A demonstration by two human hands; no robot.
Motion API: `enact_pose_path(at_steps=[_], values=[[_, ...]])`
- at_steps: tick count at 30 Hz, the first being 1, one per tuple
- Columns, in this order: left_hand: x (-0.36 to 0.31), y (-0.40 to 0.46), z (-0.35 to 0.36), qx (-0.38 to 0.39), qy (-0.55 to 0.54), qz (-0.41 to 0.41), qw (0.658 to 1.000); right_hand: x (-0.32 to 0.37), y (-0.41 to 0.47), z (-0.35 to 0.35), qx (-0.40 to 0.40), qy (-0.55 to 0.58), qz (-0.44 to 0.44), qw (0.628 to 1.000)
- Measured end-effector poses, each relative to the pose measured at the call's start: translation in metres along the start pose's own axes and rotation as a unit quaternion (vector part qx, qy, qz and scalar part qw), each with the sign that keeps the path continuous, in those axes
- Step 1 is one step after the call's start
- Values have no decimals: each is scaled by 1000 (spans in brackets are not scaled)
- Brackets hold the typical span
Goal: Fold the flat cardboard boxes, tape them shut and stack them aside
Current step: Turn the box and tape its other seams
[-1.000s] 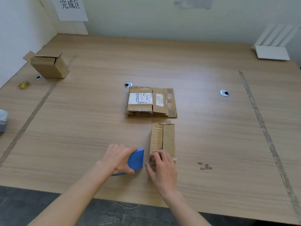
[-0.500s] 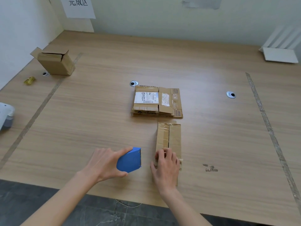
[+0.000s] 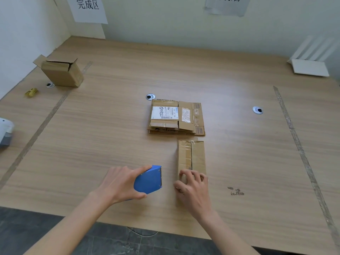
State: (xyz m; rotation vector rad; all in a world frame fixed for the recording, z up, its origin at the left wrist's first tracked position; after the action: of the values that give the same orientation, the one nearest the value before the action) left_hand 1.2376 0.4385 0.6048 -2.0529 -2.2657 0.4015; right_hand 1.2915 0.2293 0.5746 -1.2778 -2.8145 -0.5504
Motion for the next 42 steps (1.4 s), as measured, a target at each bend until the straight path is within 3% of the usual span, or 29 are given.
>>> enact_pose_path(at_steps=[6,10,13,17,20,22,25,29,33,38,42], values=[[-1,4,3,8,0,10,1000,3,4,7,21,-43,-32,998],[2,6,-1,7,3,8,1000,-5,0,6,67,13,9,998],[2,8,-8,3,-4,16,1000,-7,-5,-5,52,45,28,997],[0,12,-14,6,-12,23,1000,-32,-6,-19,41,48,195,979],[0,15,-18,8,-18,26,999,-42,-8,-4,136,63,307,940],[0,16,-22,7,-17,23,1000,-42,-8,4,192,85,328,921],[1,17,-30,-5,-16,21,1000,-50,-10,-4,229,79,295,924],[5,18,-42,-11,-29,13,999,-72,-14,-16,303,39,179,935],[4,17,-51,-13,-38,8,999,-91,-18,-18,376,-14,81,923],[-9,17,-58,-18,-25,17,999,-93,-7,-27,349,-84,-26,933],[-18,16,-57,-21,-25,19,999,-88,-6,-39,277,-103,9,955]])
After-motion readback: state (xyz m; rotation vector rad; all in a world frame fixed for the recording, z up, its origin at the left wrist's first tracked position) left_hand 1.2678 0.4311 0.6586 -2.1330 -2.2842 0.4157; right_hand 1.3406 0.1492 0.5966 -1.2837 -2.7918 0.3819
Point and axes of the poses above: each hand's wrist, its own y-axis towards the middle knuckle, its own z-axis out of the palm, x = y × z, the point moved 9 cm from there along y, towards the middle knuckle, and after that the axes turned 3 degrees about -y, right-handed, at the moved point
